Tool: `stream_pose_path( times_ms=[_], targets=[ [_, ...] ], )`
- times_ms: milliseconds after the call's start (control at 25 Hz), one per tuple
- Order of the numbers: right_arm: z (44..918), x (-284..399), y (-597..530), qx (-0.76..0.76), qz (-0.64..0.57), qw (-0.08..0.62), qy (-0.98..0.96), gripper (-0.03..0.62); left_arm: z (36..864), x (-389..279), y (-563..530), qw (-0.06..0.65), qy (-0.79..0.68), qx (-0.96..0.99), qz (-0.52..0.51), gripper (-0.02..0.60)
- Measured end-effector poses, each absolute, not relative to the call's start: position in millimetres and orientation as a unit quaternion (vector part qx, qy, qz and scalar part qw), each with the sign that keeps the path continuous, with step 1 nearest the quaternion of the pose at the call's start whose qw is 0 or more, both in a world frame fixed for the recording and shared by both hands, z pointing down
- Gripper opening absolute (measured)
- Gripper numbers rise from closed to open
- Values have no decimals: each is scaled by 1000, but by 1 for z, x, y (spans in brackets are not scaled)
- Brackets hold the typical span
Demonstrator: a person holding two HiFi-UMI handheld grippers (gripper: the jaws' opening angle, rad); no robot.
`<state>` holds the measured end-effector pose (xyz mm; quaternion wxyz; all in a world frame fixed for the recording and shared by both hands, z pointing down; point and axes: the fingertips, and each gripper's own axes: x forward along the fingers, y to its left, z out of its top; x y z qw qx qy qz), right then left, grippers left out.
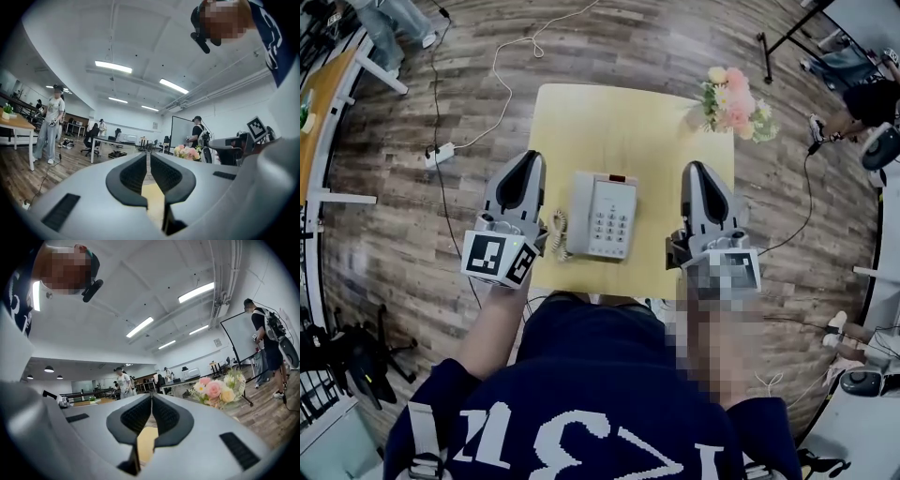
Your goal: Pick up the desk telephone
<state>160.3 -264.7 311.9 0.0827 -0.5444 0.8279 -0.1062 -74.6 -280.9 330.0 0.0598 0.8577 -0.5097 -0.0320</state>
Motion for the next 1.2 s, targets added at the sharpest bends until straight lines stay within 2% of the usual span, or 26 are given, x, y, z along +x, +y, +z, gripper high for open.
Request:
stream_pose_path(
  times_ms=[200,280,360,440,560,680,840,960,1200],
  targets=[
    [374,141,-270,-513,-194,26,836,35,382,-70,-287,122,-489,864,-5,26],
    [405,136,-269,-504,-230,0,833,63,405,-66,-287,153,-474,867,9,114],
    [437,132,-267,-494,-266,-22,827,112,427,-62,-286,173,-464,868,26,129],
    [468,129,-262,-487,-298,-42,820,123,449,-59,-284,195,-454,868,43,135],
    [514,123,-250,-464,-355,-70,809,179,491,-54,-278,257,-431,862,72,219],
    [553,118,-237,-439,-415,-86,792,215,536,-48,-269,328,-393,852,110,244],
    [586,112,-220,-412,-475,-87,773,230,575,-38,-254,455,-324,823,101,291],
    [593,107,-219,-397,-502,-64,766,235,585,-34,-248,538,-276,793,73,298],
    [605,99,-221,-378,-540,-41,751,239,595,-20,-229,541,-222,800,137,308]
  ],
)
